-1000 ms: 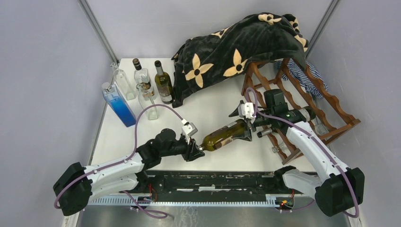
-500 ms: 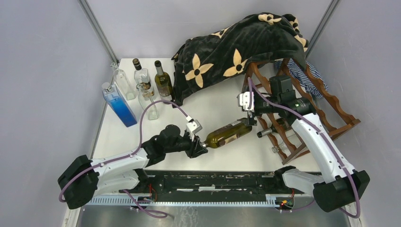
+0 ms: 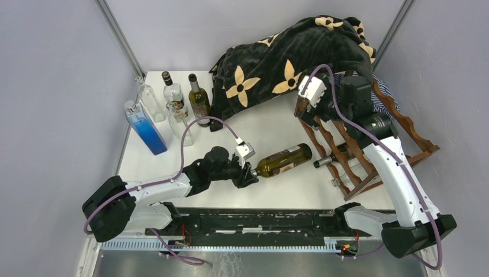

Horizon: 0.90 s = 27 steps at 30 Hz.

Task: Put the wine bottle on the wine rack
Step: Place the wine bottle in the wine rack.

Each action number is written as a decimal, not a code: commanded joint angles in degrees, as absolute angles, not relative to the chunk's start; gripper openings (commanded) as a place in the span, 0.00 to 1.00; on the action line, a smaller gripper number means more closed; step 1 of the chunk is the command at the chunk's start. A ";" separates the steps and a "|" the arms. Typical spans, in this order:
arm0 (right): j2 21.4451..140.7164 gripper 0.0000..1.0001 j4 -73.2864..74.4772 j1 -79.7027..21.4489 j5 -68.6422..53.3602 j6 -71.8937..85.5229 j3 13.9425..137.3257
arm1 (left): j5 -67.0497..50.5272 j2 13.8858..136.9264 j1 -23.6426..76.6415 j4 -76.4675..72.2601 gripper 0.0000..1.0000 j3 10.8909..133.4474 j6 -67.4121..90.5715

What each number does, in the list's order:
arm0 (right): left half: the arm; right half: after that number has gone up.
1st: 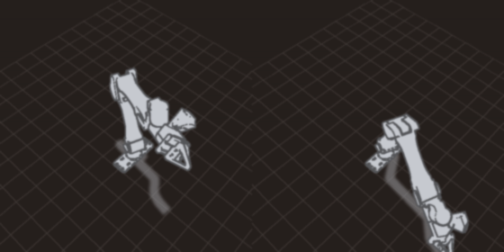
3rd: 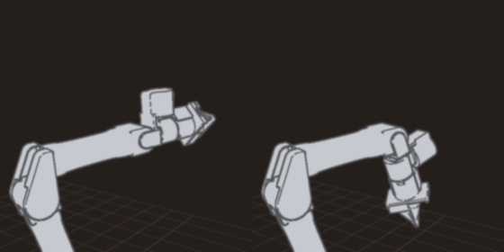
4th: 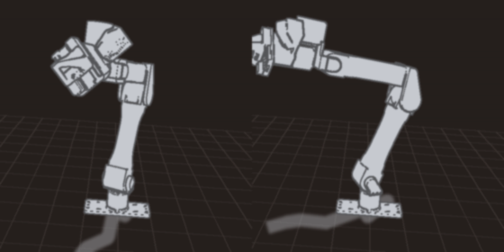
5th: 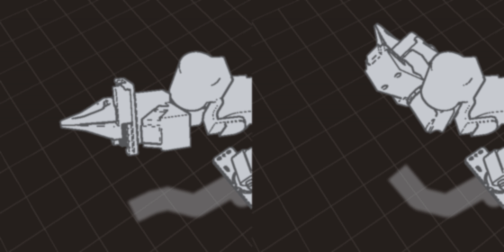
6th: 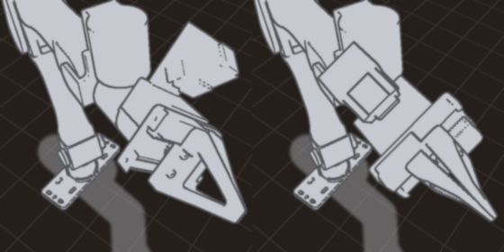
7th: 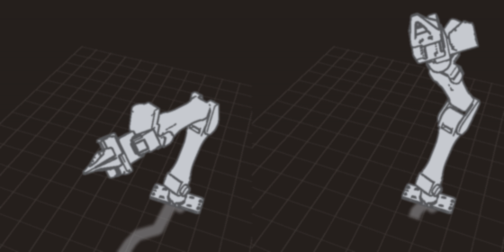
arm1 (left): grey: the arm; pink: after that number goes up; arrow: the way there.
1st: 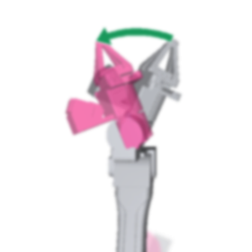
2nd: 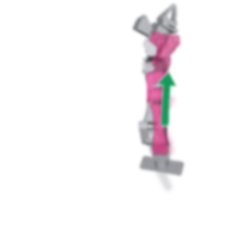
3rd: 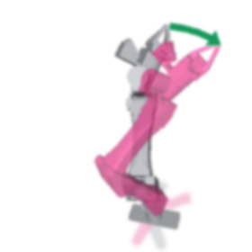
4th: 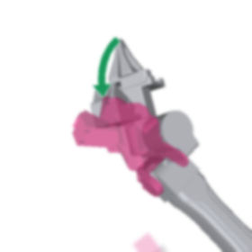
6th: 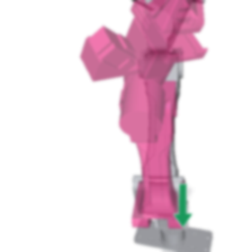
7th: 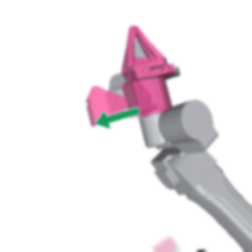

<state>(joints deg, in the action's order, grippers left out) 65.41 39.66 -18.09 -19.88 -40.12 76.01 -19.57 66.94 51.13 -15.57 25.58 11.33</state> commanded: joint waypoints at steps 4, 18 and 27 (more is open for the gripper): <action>67.49 0.94 36.90 -16.21 -0.42 -29.87 80.86 | -22.26 72.68 51.24 -29.34 0.02 34.88 6.92; 73.27 0.76 38.57 -6.74 -11.16 -24.98 78.10 | -24.35 79.93 50.99 -32.13 0.02 38.76 6.61; 75.79 0.61 38.91 -4.82 -18.13 -23.66 77.19 | -24.55 82.10 49.84 -36.28 0.02 38.96 8.34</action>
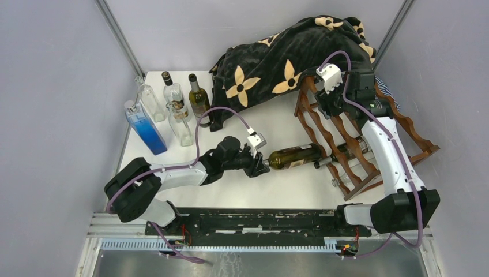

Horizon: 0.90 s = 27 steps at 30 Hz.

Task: Put the wine bottle on the wine rack
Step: Place the wine bottle in the wine rack.

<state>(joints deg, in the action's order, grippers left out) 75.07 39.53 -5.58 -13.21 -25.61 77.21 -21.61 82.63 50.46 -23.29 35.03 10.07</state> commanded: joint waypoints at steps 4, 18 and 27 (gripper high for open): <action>76.79 0.52 39.53 -4.56 -20.59 -22.87 77.01 | -24.48 82.44 49.49 -37.83 0.02 38.88 9.04; 77.03 0.42 38.81 -3.98 -22.72 -22.41 75.82 | -23.07 81.29 47.42 -51.16 0.02 32.73 17.00; 76.48 0.74 43.91 -3.97 -26.34 -31.42 79.48 | -25.12 83.79 47.46 -47.47 0.02 31.09 17.19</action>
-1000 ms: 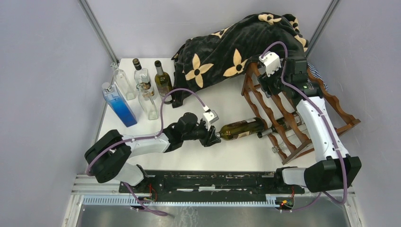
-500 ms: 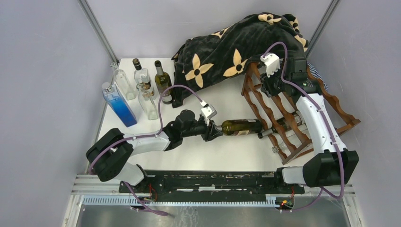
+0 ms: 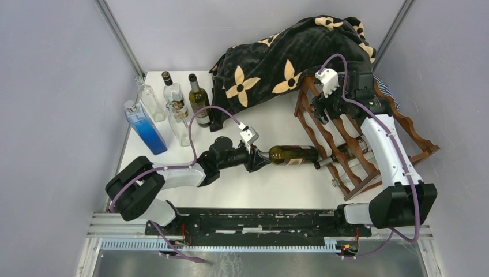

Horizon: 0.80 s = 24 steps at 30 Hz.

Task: Put the wine bottle on the wine rack
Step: Place the wine bottle in the wine rack.

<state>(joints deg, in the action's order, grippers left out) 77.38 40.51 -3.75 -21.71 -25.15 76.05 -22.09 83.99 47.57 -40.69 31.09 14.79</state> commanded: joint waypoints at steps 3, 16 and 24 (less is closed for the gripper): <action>76.23 0.97 46.86 -4.03 -28.50 -36.34 83.16 | -25.41 83.56 47.46 -46.34 0.02 30.05 16.92; 70.65 0.98 59.89 -4.24 -58.69 -80.42 80.00 | -25.66 84.89 47.46 -43.90 0.02 29.62 16.53; 68.84 0.98 49.62 -17.07 -46.60 -80.94 62.35 | -25.33 84.72 47.54 -43.20 0.02 29.42 16.94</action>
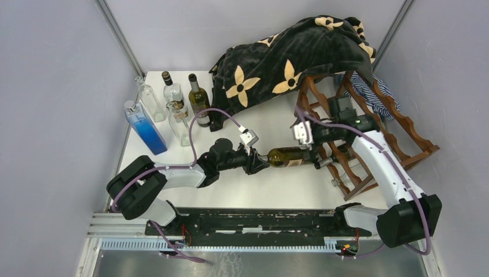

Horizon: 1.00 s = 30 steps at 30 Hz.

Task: Put the wine bottle on the wine rack
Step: Place the wine bottle in the wine rack.

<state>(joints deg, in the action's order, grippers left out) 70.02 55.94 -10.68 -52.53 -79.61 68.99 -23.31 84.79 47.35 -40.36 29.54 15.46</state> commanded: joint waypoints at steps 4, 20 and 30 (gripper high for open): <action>68.92 0.98 41.55 -21.17 -39.56 -73.93 54.44 | -25.38 84.77 47.55 -43.16 0.02 29.59 17.10; 70.46 0.87 20.78 -25.70 -29.08 -64.50 38.66 | -25.95 85.17 47.72 -44.15 0.02 29.44 18.41; 71.35 0.25 18.37 -25.80 -31.83 -67.17 36.61 | -24.78 83.70 47.66 -38.73 0.14 30.96 21.80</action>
